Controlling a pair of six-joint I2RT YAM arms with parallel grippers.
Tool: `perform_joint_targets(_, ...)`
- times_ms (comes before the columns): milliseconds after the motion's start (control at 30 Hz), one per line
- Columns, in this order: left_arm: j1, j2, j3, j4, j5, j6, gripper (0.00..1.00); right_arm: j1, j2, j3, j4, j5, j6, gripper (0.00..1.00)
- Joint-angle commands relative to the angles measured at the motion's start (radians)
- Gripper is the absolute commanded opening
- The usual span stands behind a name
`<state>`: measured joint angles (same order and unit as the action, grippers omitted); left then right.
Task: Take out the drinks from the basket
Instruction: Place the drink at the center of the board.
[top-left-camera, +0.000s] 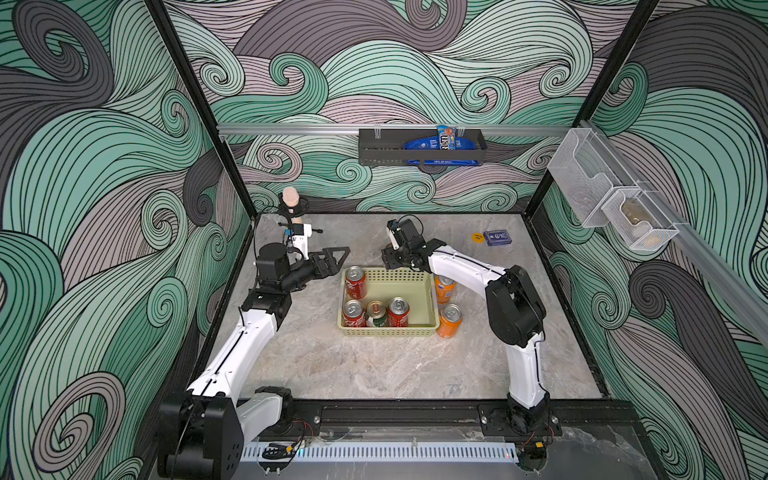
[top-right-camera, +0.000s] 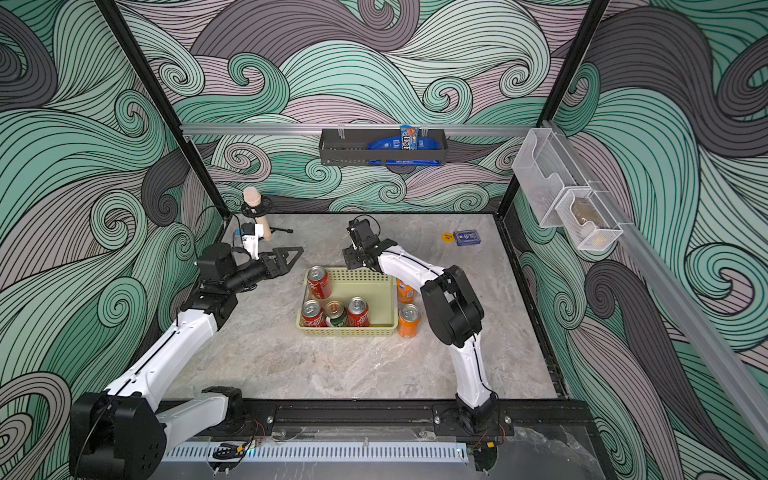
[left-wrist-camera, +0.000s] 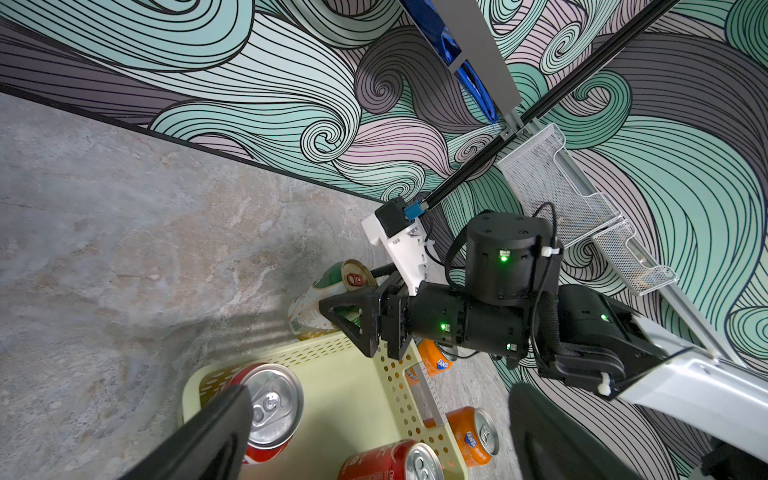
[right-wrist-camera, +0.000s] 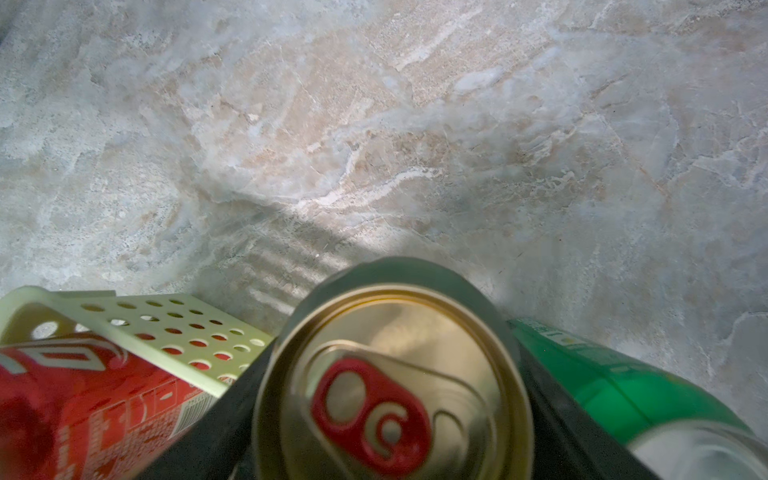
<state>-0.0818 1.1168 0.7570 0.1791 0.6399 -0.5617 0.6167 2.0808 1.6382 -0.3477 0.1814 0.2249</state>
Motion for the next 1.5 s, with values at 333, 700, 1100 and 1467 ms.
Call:
perform_joint_targets(333,-0.009,0.000,0.003,0.019,0.014,-0.003,0.99,0.000,-0.002,-0.024,0.062,-0.011,0.011,0.62)
perform_joint_targets(700,0.009,0.018,0.006,0.002,0.014,-0.012,0.99,0.006,-0.011,-0.035,0.062,-0.027,0.002,0.69)
perform_joint_targets(1100,0.025,0.017,0.007,-0.013,0.001,-0.008,0.99,0.008,-0.024,-0.043,0.061,-0.030,-0.004,0.79)
perform_joint_targets(1467,0.060,0.013,0.005,-0.017,-0.011,-0.005,0.99,0.012,-0.112,-0.042,0.061,0.007,-0.019,0.86)
